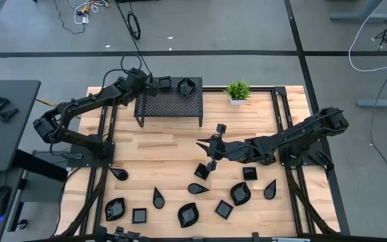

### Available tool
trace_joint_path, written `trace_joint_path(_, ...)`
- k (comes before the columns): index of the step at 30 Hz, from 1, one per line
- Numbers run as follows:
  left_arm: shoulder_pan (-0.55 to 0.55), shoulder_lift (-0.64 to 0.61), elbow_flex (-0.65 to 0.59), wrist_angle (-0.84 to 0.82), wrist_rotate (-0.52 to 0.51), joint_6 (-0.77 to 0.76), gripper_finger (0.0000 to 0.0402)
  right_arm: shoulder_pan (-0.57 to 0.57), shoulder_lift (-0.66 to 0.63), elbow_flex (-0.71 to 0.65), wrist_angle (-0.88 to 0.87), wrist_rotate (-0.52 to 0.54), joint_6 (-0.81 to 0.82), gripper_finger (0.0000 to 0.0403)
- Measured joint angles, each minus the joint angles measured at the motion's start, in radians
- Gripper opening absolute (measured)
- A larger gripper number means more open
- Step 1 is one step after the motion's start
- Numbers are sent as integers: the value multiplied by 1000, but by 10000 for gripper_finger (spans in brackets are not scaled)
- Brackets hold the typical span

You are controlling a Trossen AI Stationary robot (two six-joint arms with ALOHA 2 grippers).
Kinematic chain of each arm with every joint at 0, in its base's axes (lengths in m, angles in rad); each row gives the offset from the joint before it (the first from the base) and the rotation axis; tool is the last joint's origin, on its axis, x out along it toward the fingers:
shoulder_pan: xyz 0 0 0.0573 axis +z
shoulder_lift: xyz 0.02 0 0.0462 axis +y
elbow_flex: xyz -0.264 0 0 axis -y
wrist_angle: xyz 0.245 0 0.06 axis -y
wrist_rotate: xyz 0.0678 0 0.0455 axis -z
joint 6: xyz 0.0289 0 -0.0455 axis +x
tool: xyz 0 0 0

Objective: Pick & Place Mini shaped plates
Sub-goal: Stack the black drop-shaped plate on top of the drop-shaped plate on the shelf

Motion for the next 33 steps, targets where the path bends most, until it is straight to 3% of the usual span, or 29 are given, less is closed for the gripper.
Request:
trace_joint_path(7, -6, -2, 0, -6, -6, 1, 76, 0, 0, 0, 22, 0, -4, 56)
trace_joint_path(14, 1, -47, 0, -16, 87, 3, 121, 0, 0, 0, 24, 0, -4, 56)
trace_joint_path(17, 22, -56, 0, -31, 95, 3, 108, 0, 0, 0, 24, 0, -4, 56)
trace_joint_path(27, 53, -56, 0, -40, 140, 14, 9, -5, 0, 0, 25, 0, -4, 56)
trace_joint_path(33, 50, -55, 0, -40, 145, 25, 13, -5, 0, 0, 27, 0, -4, 56)
